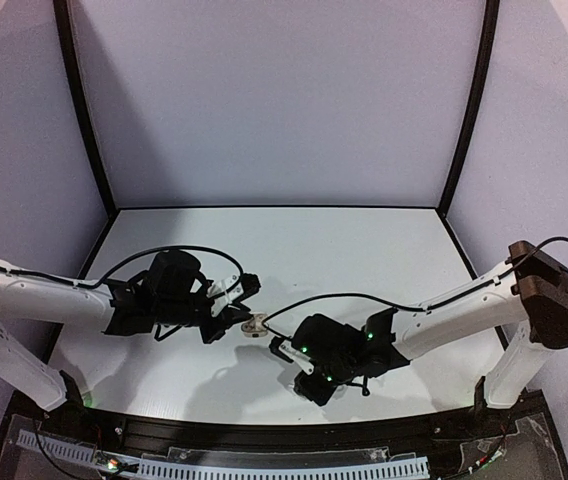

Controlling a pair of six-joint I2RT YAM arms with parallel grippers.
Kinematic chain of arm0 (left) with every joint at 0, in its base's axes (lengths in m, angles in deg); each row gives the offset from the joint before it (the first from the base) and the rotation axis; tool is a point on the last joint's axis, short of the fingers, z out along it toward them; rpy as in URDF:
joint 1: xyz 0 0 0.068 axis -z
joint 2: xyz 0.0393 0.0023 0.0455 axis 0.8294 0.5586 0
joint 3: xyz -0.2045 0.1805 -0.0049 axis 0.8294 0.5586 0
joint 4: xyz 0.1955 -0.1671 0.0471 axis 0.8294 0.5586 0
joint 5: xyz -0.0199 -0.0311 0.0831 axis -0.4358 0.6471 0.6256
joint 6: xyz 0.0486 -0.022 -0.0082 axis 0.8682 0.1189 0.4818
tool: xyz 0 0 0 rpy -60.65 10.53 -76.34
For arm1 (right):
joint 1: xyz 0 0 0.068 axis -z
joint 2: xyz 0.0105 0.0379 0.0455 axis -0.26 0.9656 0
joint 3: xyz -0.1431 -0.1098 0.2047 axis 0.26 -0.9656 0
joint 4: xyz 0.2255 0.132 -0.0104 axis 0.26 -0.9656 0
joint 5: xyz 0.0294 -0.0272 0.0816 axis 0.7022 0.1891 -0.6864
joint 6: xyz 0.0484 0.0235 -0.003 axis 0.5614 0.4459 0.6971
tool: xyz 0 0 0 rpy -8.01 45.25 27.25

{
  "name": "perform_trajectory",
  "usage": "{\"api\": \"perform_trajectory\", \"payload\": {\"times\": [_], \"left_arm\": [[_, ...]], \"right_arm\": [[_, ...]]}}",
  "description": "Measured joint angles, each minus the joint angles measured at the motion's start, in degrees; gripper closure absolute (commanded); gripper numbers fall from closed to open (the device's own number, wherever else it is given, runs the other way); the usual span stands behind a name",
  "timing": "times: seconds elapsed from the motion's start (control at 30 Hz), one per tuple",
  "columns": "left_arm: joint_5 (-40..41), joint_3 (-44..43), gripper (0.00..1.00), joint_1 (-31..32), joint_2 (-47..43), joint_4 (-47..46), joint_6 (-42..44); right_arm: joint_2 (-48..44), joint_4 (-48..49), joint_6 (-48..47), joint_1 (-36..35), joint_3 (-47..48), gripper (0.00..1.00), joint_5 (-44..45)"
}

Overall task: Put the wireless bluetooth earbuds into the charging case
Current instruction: Place the left earbud at the center of the board, then pick up the left earbud from the center of the board.

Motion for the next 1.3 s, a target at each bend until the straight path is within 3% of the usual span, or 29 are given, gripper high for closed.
{"api": "perform_trajectory", "payload": {"times": [0.37, 0.57, 0.6, 0.73, 0.83, 0.9, 0.93, 1.0, 1.07, 1.3], "left_arm": [[0.22, 0.00, 0.99, -0.04, -0.02, 0.02, 0.02], [0.42, -0.04, 0.99, -0.33, -0.02, 0.04, 0.02], [0.44, -0.07, 0.99, -0.35, -0.02, 0.07, 0.02], [1.70, -0.46, 0.99, -0.85, -0.02, -0.07, -0.11], [2.67, -0.48, 0.99, -1.22, -0.02, -0.11, -0.35], [3.06, -0.48, 0.99, -1.38, -0.02, -0.13, -0.59], [3.17, -0.48, 0.99, -1.49, -0.09, -0.13, -0.66], [3.32, -0.46, 0.99, -1.55, -0.37, -0.15, -0.85], [3.39, -0.39, 0.99, -1.55, -0.92, -0.20, -0.98], [3.34, 0.63, 0.99, -1.55, -2.71, -1.38, -2.01]], "right_arm": [[-2.84, -3.78, 1.33, 0.00, -1.36, 0.65, 0.00], [-12.90, -8.61, 10.40, 0.00, -2.38, 0.63, 2.34], [-13.97, -8.92, 12.17, 0.00, -2.38, 0.66, 2.54], [-20.22, -10.73, 41.99, 0.07, -3.13, 0.69, 2.45], [-20.35, -10.12, 63.01, -0.72, -5.86, 0.59, -0.33], [-17.90, -10.67, 70.95, -1.38, -4.96, 0.55, -1.42], [-15.52, -11.15, 74.40, -1.46, -3.19, 0.53, -1.79], [-11.67, -10.95, 78.53, -1.42, 0.02, 0.38, -2.67], [-10.12, -9.55, 81.77, -1.27, 0.90, 0.35, -3.34], [-8.07, -4.87, 88.94, 1.09, -1.40, 0.42, -5.51]]}}
